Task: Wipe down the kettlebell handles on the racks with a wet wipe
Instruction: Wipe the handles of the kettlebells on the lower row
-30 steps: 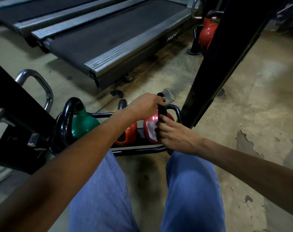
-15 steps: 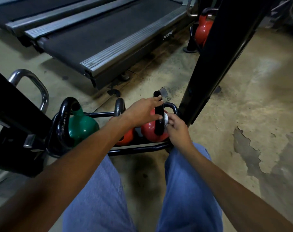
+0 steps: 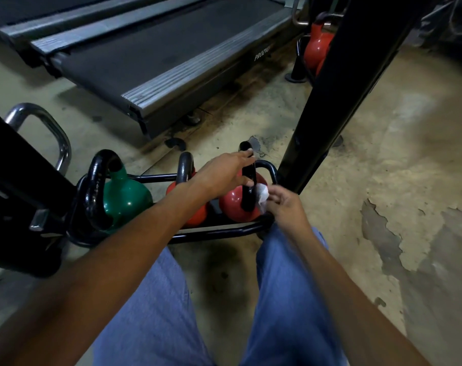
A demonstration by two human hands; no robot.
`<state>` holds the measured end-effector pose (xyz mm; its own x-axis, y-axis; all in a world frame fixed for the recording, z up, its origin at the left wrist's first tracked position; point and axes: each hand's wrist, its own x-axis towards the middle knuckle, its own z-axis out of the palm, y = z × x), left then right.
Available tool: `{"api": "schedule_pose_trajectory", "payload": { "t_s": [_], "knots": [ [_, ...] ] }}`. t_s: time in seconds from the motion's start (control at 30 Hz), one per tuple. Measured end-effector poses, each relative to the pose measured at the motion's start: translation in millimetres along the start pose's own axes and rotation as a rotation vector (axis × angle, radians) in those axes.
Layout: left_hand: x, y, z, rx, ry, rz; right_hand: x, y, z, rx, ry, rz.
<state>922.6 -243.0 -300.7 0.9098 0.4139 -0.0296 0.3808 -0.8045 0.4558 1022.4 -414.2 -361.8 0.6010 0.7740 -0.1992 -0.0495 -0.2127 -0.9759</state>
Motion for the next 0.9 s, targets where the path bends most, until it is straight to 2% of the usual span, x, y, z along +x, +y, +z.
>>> {"api": "schedule_pose_trajectory", "payload": {
  "t_s": [0.27,0.43,0.57,0.7,0.8,0.9],
  "knots": [
    [-0.7,3.2,-0.2,0.018,0.002,-0.010,-7.1,0.3,54.0,0.082,0.282,-0.061],
    [-1.2,2.7,-0.5,0.013,-0.001,-0.008,-36.4,11.0,76.0,-0.001,0.482,-0.096],
    [-1.6,2.7,1.0,0.039,0.019,0.008,-14.7,-11.3,77.2,-0.038,0.494,-0.158],
    [1.1,-3.5,0.1,-0.050,0.021,0.021,-43.1,9.0,83.7,-0.163,0.522,-0.155],
    [7.7,-9.9,-6.2,-0.029,0.037,0.073,-14.6,-2.1,78.3,-0.126,0.531,-0.163],
    [13.9,-14.0,-10.1,-0.013,0.053,0.076,-3.8,-11.5,76.5,-0.221,0.509,-0.308]
  ]
}}
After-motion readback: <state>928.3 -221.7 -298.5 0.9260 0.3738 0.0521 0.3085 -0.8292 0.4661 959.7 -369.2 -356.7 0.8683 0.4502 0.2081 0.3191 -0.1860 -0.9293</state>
